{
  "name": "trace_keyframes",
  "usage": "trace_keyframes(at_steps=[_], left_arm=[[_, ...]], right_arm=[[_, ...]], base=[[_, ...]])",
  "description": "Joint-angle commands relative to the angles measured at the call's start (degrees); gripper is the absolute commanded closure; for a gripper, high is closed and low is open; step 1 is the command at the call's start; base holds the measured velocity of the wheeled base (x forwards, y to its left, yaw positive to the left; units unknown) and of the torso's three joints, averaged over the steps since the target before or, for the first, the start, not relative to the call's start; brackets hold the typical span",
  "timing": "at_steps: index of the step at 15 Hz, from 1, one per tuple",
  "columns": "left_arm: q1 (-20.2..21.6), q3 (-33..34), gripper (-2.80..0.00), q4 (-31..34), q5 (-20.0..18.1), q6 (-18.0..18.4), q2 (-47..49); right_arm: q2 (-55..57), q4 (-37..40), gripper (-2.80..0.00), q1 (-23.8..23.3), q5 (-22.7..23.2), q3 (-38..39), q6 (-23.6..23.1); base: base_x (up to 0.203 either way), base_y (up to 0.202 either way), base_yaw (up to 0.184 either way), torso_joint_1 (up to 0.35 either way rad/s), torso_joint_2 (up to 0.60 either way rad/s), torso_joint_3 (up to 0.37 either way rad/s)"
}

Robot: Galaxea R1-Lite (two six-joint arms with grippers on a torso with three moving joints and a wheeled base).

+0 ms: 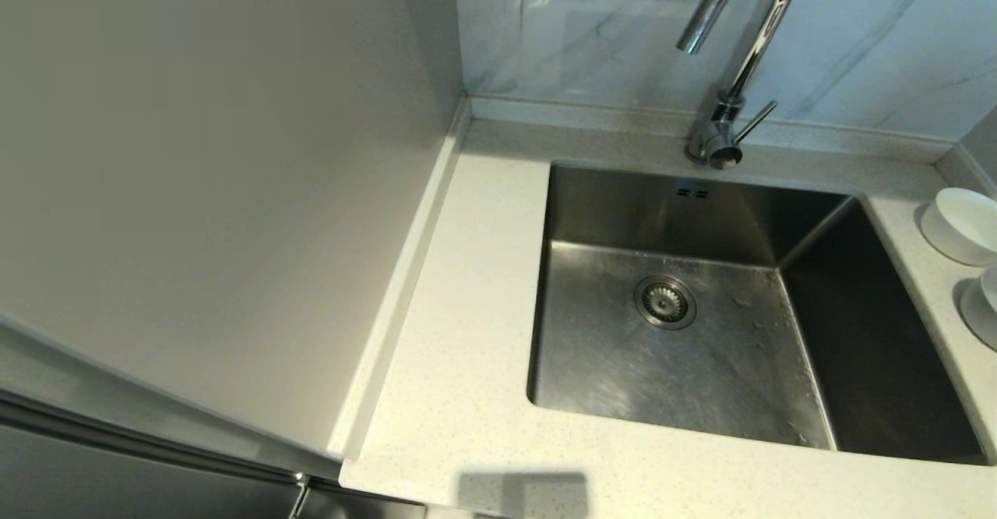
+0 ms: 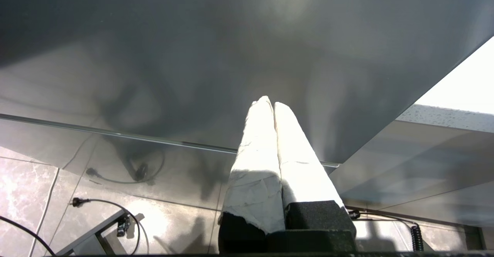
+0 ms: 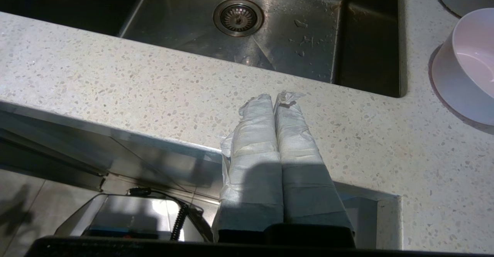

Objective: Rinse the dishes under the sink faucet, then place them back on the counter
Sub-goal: Put a bowl into the sink

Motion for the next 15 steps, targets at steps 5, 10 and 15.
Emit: trace_keyframes(at_steps=[5, 10, 15], left_arm=[[0.0, 0.0, 0.00, 0.0, 0.1, 0.0, -0.2], [0.0, 0.0, 0.00, 0.0, 0.1, 0.0, -0.2], [0.0, 0.0, 0.00, 0.0, 0.1, 0.0, -0.2]], right_arm=[[3.2, 0.0, 0.00, 0.0, -0.4, -2.3, -2.5], [26.0, 0.3, 0.00, 0.0, 0.0, -17.6, -4.9], [52.0, 9.2, 0.00, -1.3, -1.3, -53.3, -5.5]], base=[[0.000, 0.000, 0.000, 0.000, 0.00, 0.000], [0.000, 0.000, 0.000, 0.000, 0.00, 0.000], [0.000, 0.000, 0.000, 0.000, 0.00, 0.000]])
